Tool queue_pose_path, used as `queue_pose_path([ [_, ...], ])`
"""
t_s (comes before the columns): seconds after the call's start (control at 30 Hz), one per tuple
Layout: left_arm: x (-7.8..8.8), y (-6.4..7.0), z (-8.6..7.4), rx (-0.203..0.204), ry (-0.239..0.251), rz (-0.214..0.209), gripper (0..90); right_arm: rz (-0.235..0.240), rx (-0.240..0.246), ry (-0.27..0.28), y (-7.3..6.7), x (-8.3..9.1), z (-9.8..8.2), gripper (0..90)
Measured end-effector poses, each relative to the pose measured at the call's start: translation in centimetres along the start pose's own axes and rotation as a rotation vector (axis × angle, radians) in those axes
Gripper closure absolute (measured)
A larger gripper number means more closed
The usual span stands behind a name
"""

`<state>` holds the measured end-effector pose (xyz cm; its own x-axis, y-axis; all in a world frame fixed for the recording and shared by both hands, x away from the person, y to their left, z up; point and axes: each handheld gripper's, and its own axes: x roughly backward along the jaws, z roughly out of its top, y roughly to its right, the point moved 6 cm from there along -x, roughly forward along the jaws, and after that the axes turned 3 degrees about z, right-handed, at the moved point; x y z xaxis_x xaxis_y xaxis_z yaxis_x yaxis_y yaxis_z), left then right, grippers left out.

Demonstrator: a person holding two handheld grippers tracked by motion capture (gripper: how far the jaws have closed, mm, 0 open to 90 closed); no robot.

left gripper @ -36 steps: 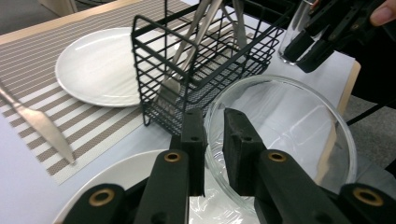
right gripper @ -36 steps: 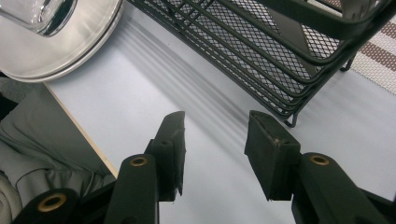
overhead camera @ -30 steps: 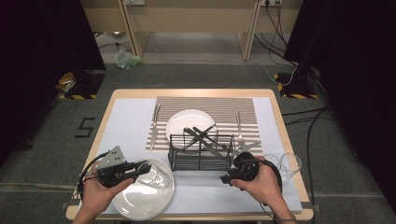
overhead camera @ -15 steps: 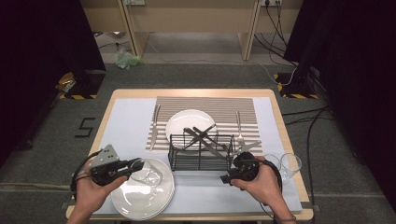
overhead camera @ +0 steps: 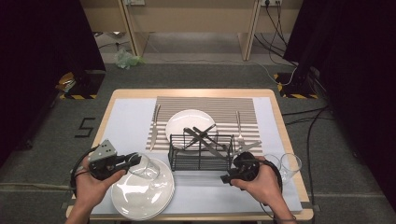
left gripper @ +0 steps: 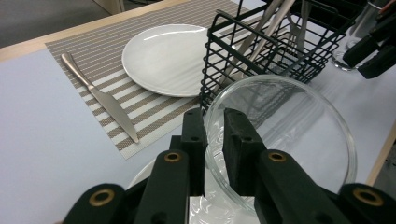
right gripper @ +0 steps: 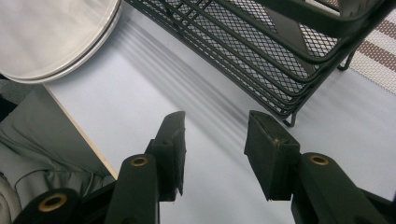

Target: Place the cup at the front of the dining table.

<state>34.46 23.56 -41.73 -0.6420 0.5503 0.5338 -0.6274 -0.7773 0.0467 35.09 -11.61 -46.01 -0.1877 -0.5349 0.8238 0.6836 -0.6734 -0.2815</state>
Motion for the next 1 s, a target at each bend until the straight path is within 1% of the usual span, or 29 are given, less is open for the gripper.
queue_pose_path([
  [0.1, -0.2, -0.3, 0.1, -0.006, -0.003, 0.018, 78.8, 0.001, 0.003, 0.001, 0.0, 0.0, 0.0, 57.5],
  [0.2, -0.3, -0.5, 0.2, 0.001, -0.001, 0.028, 78.8, -0.001, 0.003, 0.001, 0.0, 0.0, 0.0, 57.5],
  [0.27, -0.4, -0.7, 0.3, -0.003, -0.002, 0.037, 78.8, -0.001, 0.004, 0.001, 0.1, 0.0, 0.0, 57.5],
  [0.37, -0.6, -0.8, 0.4, -0.006, -0.002, 0.054, 78.8, 0.000, -0.002, -0.001, 0.0, 0.0, 0.0, 57.5],
  [0.63, -1.0, -1.2, 0.7, -0.001, -0.004, 0.074, 78.8, 0.000, 0.000, 0.000, 0.1, -0.1, -0.1, 57.6],
  [0.87, -1.1, -1.5, 0.9, 0.001, 0.004, 0.101, 78.8, 0.001, 0.000, -0.001, 0.1, 0.0, -0.1, 57.6],
  [1.0, -1.2, -1.6, 1.1, 0.002, 0.007, 0.108, 78.8, -0.001, -0.002, 0.000, 0.1, -0.1, -0.1, 57.5],
])
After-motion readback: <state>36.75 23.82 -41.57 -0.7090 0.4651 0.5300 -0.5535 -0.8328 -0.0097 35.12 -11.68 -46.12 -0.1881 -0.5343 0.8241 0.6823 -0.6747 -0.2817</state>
